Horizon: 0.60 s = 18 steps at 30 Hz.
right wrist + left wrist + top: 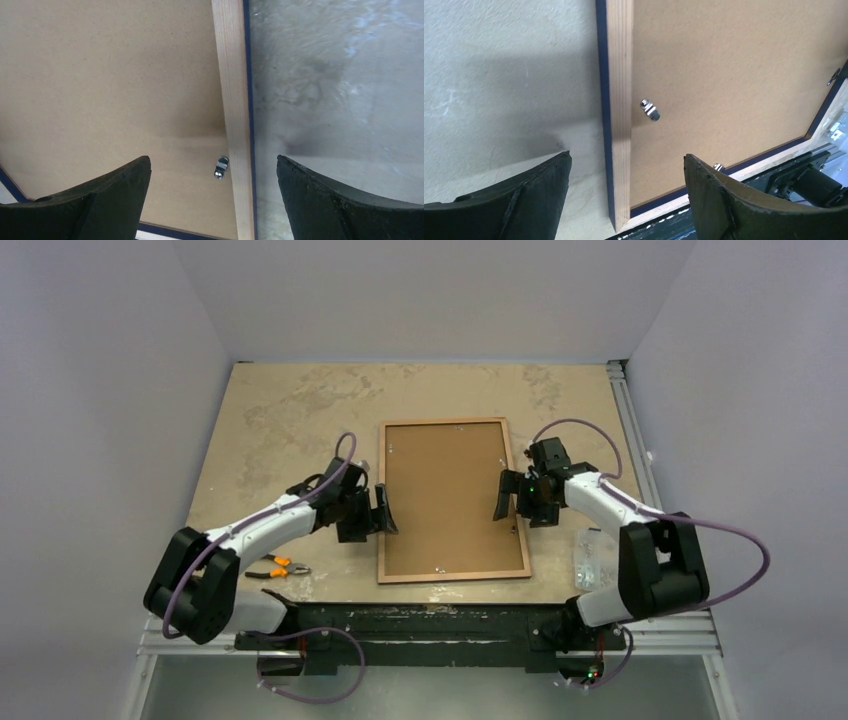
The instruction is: Put the photo into the frame
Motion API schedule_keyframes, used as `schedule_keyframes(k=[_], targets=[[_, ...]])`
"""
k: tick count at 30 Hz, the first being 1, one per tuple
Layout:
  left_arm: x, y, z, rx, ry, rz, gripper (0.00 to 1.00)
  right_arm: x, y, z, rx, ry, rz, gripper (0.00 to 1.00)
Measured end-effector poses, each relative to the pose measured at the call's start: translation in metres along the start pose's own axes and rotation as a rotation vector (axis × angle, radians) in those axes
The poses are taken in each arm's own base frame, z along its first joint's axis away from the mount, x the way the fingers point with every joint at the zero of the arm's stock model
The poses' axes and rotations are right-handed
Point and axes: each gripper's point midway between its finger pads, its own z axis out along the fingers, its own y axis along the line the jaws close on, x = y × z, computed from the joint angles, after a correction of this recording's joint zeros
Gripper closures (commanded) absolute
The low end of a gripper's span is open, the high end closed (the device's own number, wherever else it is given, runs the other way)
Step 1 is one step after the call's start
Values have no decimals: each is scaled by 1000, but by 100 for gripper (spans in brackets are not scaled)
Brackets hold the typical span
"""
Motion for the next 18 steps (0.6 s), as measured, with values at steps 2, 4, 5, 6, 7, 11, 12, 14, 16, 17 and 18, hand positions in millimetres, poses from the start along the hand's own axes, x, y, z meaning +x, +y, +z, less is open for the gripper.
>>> schedule_keyframes(k=[2,4,5,6,7,11,12,14,16,17,18], targets=[[-4,-4,4,3,6,-1,26,6,2,13,-20,42,2,7],[-7,-5,9,-3,12,-3,29,7,6,18,-42,53,3,7],[-8,-5,11,-10,17,-5,29,5,9,19,-55,49,3,7],[-10,-5,13,-15,21,-5,30,5,12,19,-64,46,-2,8],[-12,-5,15,-25,23,-6,31,4,15,21,-69,46,-10,8],[-21,-5,21,-69,23,3,33,7,35,25,-78,56,-76,9],[-24,-3,22,-93,18,14,34,9,40,27,-82,60,-94,9],[-28,3,23,-144,10,25,38,10,47,29,-79,56,-118,9],[-29,6,24,-184,13,37,41,10,48,29,-78,54,-118,10],[-28,7,25,-204,17,48,41,10,48,30,-77,52,-114,10],[-27,9,26,-224,19,58,42,10,48,30,-76,52,-113,10]])
